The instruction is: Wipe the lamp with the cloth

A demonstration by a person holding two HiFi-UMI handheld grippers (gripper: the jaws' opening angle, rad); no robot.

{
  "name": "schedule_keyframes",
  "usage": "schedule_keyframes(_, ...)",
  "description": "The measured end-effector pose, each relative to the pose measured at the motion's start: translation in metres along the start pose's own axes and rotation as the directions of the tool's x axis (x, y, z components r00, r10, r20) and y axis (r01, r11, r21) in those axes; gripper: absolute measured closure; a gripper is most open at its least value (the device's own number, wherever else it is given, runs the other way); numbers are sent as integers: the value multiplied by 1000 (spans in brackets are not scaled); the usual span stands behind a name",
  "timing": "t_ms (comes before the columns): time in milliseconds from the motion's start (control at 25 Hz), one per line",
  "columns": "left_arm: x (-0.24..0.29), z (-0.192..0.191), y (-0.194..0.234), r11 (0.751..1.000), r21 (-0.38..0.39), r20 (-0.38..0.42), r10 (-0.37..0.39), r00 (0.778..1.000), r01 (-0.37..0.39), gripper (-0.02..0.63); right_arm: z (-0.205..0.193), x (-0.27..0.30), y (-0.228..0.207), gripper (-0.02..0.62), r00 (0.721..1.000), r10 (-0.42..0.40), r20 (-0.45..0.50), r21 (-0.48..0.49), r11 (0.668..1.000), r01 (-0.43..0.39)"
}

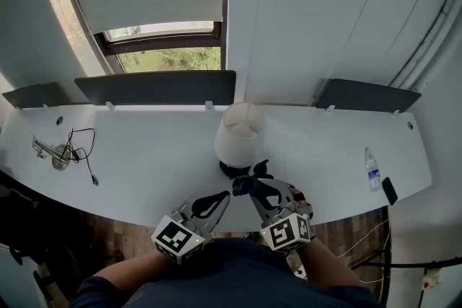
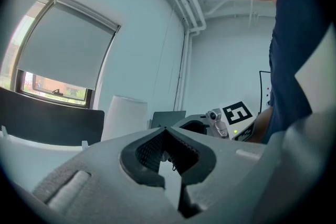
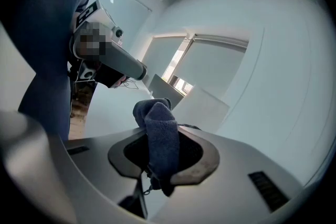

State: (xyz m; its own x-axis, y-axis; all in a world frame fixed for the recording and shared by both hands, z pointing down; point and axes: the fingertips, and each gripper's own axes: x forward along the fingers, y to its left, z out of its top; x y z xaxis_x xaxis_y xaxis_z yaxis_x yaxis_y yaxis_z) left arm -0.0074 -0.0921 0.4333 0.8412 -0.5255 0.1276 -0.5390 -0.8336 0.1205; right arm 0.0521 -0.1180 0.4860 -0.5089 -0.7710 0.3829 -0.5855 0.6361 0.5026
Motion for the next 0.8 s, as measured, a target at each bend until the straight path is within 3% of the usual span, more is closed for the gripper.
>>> schedule_keyframes(360, -40, -2, 11, 1000, -18, 30, -24, 999, 25, 600, 69, -6, 36, 491, 996, -7, 84, 22, 1000, 5)
schedule_keyframes(800, -56, 3, 18, 1000, -11, 44, -16, 999, 16, 600, 88, -2, 51, 492, 992, 33, 121, 107, 993, -46)
